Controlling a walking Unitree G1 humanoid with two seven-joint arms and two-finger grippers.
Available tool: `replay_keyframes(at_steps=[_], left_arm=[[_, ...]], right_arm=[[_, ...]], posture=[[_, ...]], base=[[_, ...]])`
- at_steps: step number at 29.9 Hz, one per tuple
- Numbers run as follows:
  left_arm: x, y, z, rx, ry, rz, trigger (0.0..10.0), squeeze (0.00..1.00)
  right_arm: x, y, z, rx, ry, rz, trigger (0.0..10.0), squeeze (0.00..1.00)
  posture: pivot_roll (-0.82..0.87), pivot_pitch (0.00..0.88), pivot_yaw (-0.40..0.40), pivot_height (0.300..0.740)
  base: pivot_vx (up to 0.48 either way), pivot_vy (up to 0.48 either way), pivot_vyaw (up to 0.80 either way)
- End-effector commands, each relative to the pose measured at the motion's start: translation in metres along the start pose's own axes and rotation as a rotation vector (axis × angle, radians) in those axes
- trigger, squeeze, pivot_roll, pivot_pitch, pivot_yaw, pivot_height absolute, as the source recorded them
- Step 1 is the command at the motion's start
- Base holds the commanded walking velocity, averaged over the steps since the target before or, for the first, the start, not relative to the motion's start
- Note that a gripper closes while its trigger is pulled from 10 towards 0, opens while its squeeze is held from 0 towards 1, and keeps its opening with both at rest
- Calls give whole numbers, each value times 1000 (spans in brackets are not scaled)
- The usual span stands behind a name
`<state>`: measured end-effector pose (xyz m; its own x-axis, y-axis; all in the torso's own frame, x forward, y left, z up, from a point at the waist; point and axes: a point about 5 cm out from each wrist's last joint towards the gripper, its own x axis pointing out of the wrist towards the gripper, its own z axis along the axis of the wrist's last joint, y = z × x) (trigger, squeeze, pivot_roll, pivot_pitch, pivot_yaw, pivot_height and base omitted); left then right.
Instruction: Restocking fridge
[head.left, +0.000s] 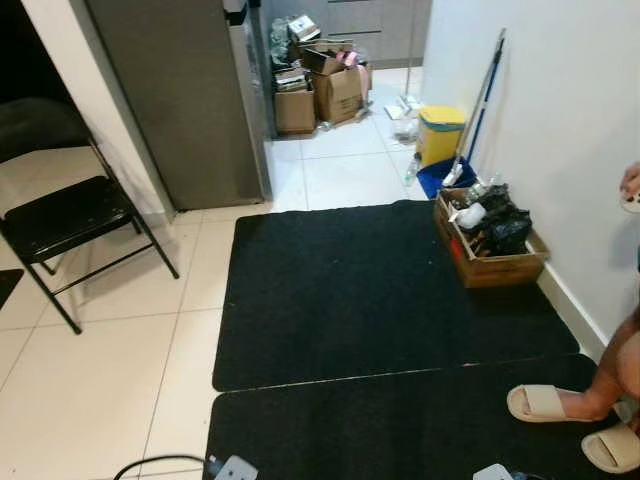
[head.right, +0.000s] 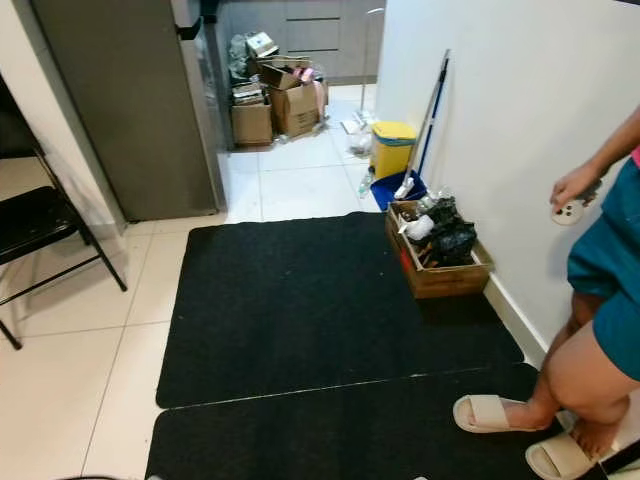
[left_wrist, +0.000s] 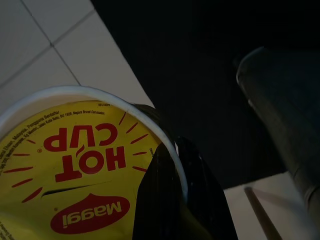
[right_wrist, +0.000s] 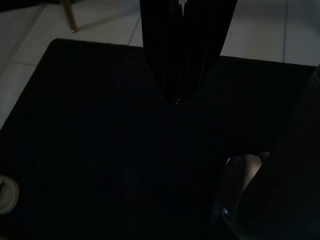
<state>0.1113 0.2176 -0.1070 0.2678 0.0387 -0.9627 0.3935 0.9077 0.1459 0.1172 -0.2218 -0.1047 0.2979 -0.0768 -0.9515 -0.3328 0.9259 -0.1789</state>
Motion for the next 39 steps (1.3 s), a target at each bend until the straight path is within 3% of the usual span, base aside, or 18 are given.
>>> replay_keyframes(at_steps=[1,25,39], left_arm=[[1,-3,1,-2,0,-13,10000,0],[2,-11,4,-14,-2,-36,10000,0],[2,-12,7,-5,-5,-35,10000,0]], right_arm=[[1,6,3,-4,-8,14,10000,0],[1,5,20,-47,-40,24,10000,0],[1,2,16,-54,-21,29,10000,0]], posture=[[-13,0,26,740],[-13,0,17,740],[-11,0,18,740]], base=[[315,0,0],[350,0,0],[363,0,-773]])
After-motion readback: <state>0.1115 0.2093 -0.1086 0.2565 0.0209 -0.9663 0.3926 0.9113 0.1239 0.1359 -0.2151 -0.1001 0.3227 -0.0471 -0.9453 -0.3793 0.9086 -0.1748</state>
